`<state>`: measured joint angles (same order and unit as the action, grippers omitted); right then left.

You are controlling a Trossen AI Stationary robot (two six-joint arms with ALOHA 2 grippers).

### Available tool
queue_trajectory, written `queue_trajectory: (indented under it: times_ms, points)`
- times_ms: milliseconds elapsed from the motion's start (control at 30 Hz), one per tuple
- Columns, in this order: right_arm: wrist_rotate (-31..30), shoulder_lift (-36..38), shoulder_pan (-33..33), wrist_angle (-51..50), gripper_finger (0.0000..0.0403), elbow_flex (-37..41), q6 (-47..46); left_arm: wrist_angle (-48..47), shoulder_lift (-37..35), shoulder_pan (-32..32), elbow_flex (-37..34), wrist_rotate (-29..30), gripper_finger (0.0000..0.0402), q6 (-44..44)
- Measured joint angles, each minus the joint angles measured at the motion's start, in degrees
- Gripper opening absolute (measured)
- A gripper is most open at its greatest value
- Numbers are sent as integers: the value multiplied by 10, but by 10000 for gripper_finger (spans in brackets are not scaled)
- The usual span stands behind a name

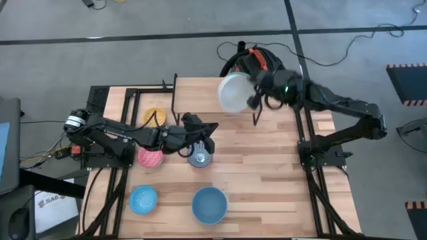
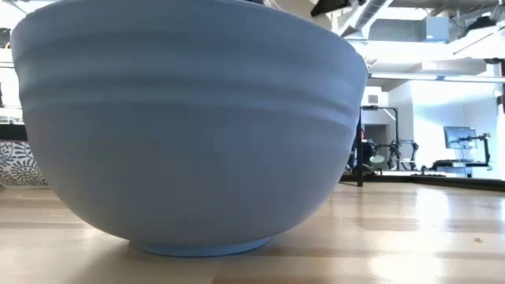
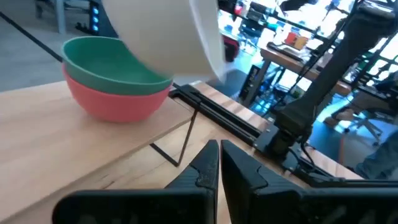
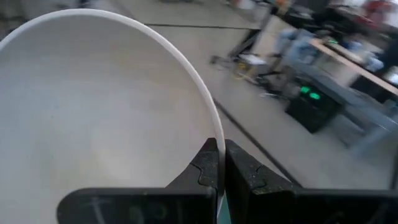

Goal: Place and stack bowls onto a shelf
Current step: Stack the white bowl on top of the green bowl on the shelf

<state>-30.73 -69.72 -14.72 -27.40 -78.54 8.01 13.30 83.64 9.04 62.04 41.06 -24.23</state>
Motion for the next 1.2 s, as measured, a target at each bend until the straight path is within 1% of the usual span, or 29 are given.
queue_trajectory:
  times_ms: [67, 167, 233, 300, 367, 433, 500, 667, 733, 800, 867, 967, 1067, 1200]
  points:
    - [13, -12, -39, 1, 29, -19, -6, -2, 0, -23, 0, -32, 1, 1]
    - [37, -41, -105, -51, 29, -54, -19, -4, -2, -60, 0, -79, 1, 7]
    - [73, -68, -144, -84, 29, -87, -39, -9, -7, -83, 0, -113, 1, 7]
    - [123, -97, -180, -136, 29, -121, -70, -9, -9, -101, 0, -143, 1, 7]
    - [166, -127, -211, -187, 29, -150, -91, -31, -18, -112, 0, -167, 1, 7]
    - [190, -153, -230, -218, 29, -175, -98, -54, -28, -117, 0, -173, 1, 7]
    - [218, -176, -246, -245, 29, -197, -109, -105, -44, -122, 0, -170, 2, 7]
    - [303, -225, -273, -296, 29, -221, -127, -204, -79, -127, 0, -165, 2, 3]
    - [320, -238, -279, -317, 29, -223, -127, -245, -92, -127, 0, -159, 2, -5]
    - [322, -246, -281, -334, 30, -223, -127, -271, -98, -126, 0, -154, 2, -15]
    - [325, -252, -280, -345, 41, -223, -127, -299, -104, -124, 0, -149, 3, -26]
    - [343, -252, -280, -341, 72, -223, -134, -314, -106, -121, 0, -150, 15, -27]
    - [359, -243, -282, -333, 108, -223, -142, -317, -106, -116, 0, -152, 42, -28]
    - [360, -227, -282, -329, 156, -224, -151, -319, -106, -108, 0, -151, 87, -31]
